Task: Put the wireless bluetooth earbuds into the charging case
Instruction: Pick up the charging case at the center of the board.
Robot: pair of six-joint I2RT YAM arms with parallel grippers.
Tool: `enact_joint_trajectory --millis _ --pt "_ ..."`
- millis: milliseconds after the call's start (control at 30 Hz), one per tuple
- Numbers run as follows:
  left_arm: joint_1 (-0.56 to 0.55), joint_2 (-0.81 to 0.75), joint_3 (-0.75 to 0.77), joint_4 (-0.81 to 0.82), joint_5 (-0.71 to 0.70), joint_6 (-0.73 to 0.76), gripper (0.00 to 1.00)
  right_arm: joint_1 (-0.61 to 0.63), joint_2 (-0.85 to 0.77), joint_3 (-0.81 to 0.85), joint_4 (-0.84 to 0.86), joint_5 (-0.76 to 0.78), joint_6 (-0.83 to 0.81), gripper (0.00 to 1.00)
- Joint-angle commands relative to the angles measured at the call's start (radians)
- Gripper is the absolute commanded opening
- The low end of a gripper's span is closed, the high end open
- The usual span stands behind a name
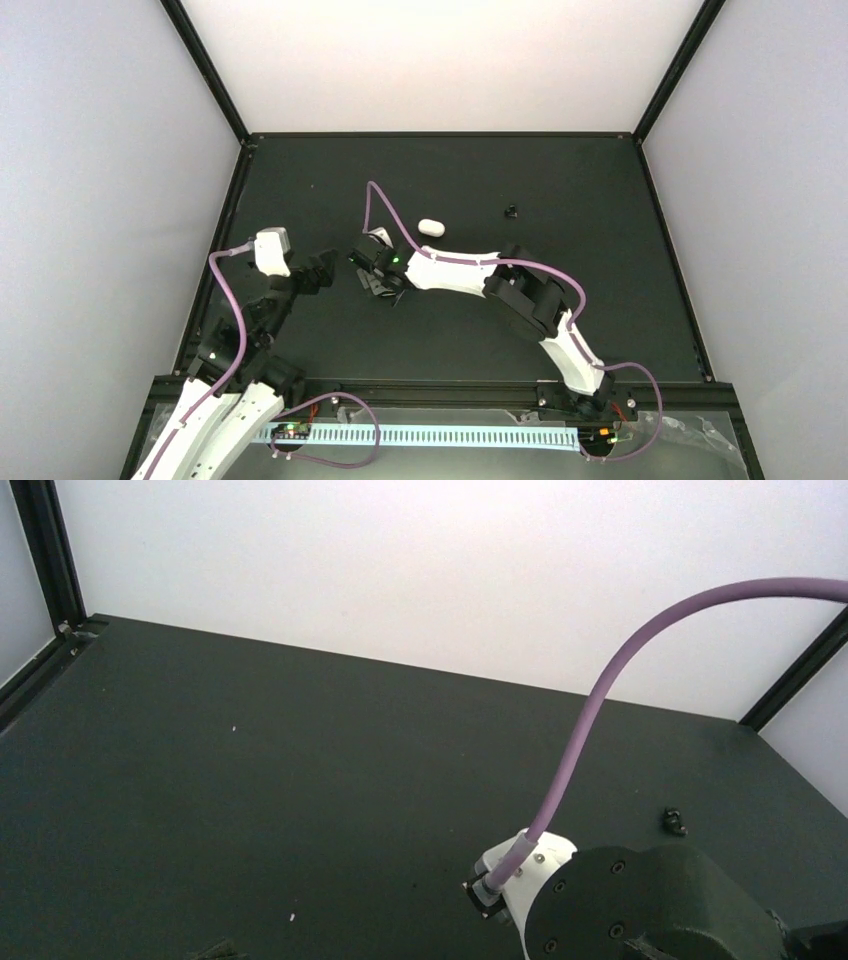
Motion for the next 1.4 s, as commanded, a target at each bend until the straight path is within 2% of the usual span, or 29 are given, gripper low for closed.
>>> enact_joint_trajectory --millis 0,267,433,600,733,900,1200,1367 --pt "-0.005 -0.018 0.016 -0.023 -0.008 -0.002 0.99 0.005 -0.027 -0.052 -0.017 0.035 0.002 0.84" --pt "-0.006 -0.021 0.010 -0.012 0.008 -0.005 0.99 0.003 -0.148 -0.251 0.052 -0.003 -0.017 0.74" --pt "-0.007 -0.018 0.010 -0.014 0.015 -0.005 0.99 0.003 -0.179 -0.306 0.097 -0.038 -0.040 0.72" --pt "-0.008 -0.009 0.010 -0.012 0.021 -0.003 0.99 0.001 -0.229 -0.372 0.115 -0.046 -0.055 0.75" --pt "-0.008 -0.006 0.007 -0.010 0.023 -0.006 0.99 0.001 -0.339 -0.449 0.150 -0.084 -0.040 0.81" --pt "-0.009 -0.003 0.005 -0.013 0.014 -0.006 0.99 0.004 -0.461 -0.522 0.194 -0.119 -0.003 0.82" --pt "-0.010 0.003 -0.004 0.004 0.008 -0.002 0.99 0.004 -0.396 -0.461 0.235 -0.078 0.047 0.81" --pt "-0.010 0.002 -0.003 0.004 0.001 0.003 0.99 0.005 -0.345 -0.430 0.264 -0.062 0.022 0.80"
